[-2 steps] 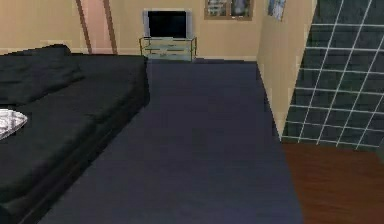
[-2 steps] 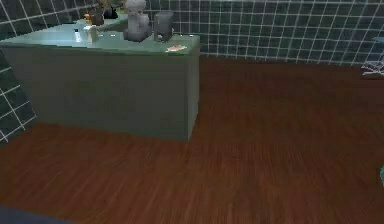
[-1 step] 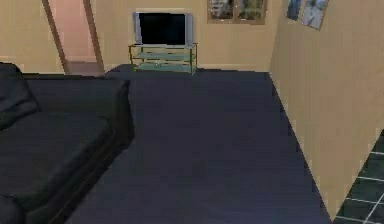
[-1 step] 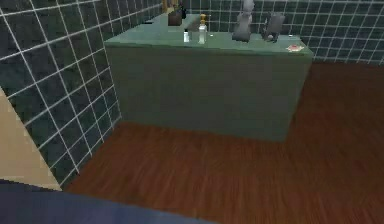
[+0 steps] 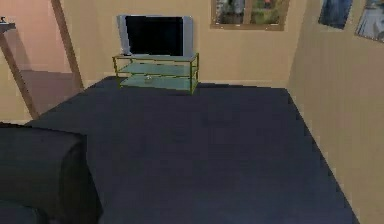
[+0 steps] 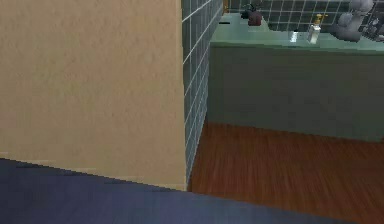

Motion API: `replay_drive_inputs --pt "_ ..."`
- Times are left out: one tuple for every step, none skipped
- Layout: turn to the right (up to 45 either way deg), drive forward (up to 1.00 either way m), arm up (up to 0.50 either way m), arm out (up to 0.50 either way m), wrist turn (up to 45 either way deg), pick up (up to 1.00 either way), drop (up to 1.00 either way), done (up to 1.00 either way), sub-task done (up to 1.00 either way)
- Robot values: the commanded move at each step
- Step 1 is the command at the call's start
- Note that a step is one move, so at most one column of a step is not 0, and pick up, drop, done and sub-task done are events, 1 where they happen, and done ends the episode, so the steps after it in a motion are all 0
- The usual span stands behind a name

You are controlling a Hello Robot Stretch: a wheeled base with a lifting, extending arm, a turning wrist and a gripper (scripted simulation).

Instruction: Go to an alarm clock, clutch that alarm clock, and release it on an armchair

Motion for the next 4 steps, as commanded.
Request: replay_drive_inputs --pt "3.0 0.00 0.00 0.00 0.0 0.00 0.00 0.00 0.00" --pt "0.0 1.00 0.00 0.00 0.0 0.00 0.00 0.00 0.00" --pt "0.0 0.30 0.00 0.00 0.0 0.00 0.00 0.00 0.00" --pt "-36.0 0.00 0.00 0.00 0.0 0.00 0.00 0.00 0.00"
